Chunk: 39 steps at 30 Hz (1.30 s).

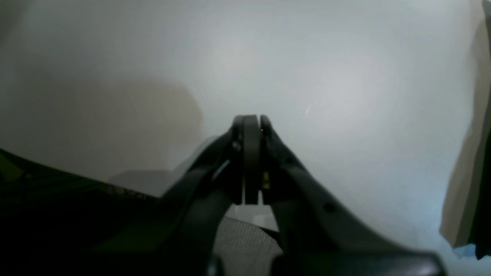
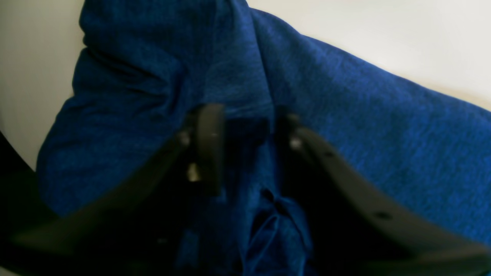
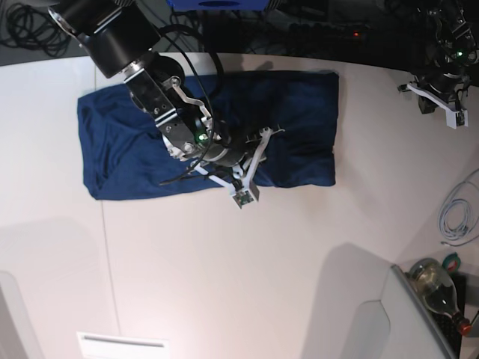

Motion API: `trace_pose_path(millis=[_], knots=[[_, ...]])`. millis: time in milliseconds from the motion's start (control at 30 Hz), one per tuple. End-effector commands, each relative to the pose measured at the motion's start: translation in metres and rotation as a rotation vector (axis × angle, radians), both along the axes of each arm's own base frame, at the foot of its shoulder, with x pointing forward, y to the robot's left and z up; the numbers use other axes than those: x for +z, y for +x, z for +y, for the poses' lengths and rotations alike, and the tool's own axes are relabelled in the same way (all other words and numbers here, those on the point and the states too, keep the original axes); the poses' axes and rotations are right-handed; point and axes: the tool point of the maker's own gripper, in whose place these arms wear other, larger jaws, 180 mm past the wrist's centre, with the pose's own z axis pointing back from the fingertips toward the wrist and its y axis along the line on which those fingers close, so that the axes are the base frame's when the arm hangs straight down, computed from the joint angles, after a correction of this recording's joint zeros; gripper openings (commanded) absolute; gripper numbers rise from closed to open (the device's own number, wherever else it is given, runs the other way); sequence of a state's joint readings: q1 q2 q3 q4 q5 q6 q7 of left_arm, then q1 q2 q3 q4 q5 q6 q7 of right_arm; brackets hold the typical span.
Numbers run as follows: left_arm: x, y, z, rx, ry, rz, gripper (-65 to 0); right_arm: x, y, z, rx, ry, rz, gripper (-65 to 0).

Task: Layout the t-shirt on the table in an organized manner, then fold the t-shirt properly
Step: 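Release the strip with the left gripper and press the right gripper into the middle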

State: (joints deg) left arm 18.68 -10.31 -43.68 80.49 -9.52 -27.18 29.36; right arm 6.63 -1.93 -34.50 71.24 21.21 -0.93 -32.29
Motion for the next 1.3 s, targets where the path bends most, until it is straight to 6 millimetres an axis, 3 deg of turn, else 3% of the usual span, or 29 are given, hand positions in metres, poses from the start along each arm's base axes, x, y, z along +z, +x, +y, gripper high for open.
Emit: trace_pose_path(millis=[0, 167, 233, 367, 467, 767, 1267], knots=[[0.011, 0.008, 0.006, -0.007, 0.020, -0.039, -65.0, 0.010, 0.010, 0.007, -0.005, 0.028, -0.029, -53.6], [0.011, 0.008, 0.006, -0.007, 0.020, -0.039, -65.0, 0.002, 0.008, 0.008, -0.004, 0.016, -0.007, -46.1], [0.011, 0.008, 0.006, -0.007, 0.020, -0.039, -65.0, 0.002, 0.008, 0.008, -0.004, 0.016, -0.007, -48.5], [0.011, 0.008, 0.006, -0.007, 0.020, -0.039, -65.0, 0.005, 0.010, 0.008, -0.005, 0.020, -0.015, -61.4], [0.011, 0.008, 0.006, -0.007, 0.020, -0.039, -65.0, 0.005, 0.010, 0.008, -0.004, 0.018, -0.013, -65.0], [0.011, 0.008, 0.006, -0.007, 0.020, -0.039, -65.0, 0.027, 0.026, 0.001, -0.005, 0.028, -0.084, -65.0], [0.010, 0.008, 0.006, -0.007, 0.020, -0.037, -65.0, 0.036, 0.063, -0.026, -0.032, -0.039, -0.100, -64.4]])
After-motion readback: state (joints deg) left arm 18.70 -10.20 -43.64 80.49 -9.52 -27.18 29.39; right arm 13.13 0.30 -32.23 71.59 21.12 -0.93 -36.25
